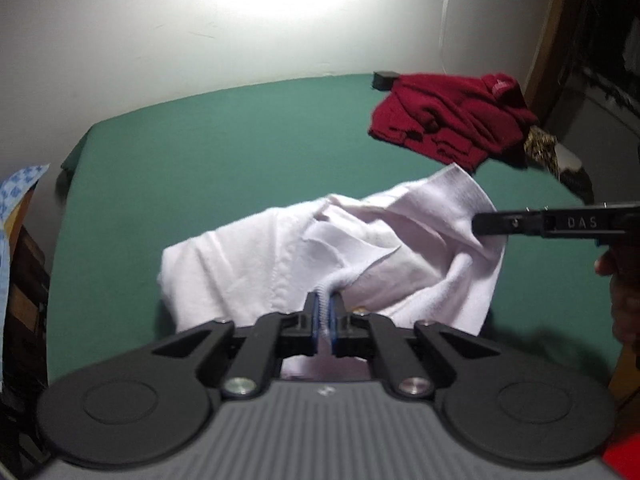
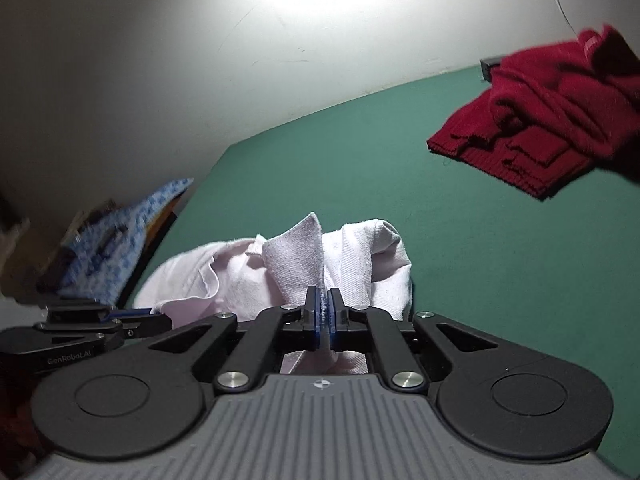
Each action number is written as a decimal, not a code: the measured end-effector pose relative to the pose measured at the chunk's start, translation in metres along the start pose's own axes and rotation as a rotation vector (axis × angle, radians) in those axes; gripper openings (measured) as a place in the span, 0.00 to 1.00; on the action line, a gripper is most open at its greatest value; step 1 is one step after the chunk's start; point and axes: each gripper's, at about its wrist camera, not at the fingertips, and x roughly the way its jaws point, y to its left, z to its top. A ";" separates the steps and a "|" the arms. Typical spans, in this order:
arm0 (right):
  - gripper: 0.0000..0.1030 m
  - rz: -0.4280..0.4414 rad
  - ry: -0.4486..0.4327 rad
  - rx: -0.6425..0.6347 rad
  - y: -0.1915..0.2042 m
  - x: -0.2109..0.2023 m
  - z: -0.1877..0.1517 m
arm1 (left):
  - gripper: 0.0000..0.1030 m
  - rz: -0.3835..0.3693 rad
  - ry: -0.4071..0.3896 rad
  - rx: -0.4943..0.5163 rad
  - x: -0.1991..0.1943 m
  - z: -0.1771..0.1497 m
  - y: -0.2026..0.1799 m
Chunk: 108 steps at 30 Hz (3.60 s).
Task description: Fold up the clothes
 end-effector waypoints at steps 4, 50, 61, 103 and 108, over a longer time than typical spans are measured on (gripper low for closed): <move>0.02 0.057 -0.010 0.232 -0.024 0.009 0.007 | 0.02 0.020 -0.039 -0.157 -0.003 0.016 0.037; 0.23 -0.049 -0.051 -0.250 0.037 0.033 0.009 | 0.41 0.090 -0.056 -0.086 0.001 -0.016 0.032; 0.25 -0.116 0.046 -0.150 0.010 0.051 0.006 | 0.38 0.065 -0.014 -0.240 0.001 -0.035 0.062; 0.05 -0.174 0.131 -0.301 0.003 0.006 -0.023 | 0.25 0.077 0.090 -0.139 0.010 -0.050 0.043; 0.09 -0.190 0.111 -0.281 0.002 0.013 -0.026 | 0.27 0.103 0.110 -0.093 0.005 -0.052 0.042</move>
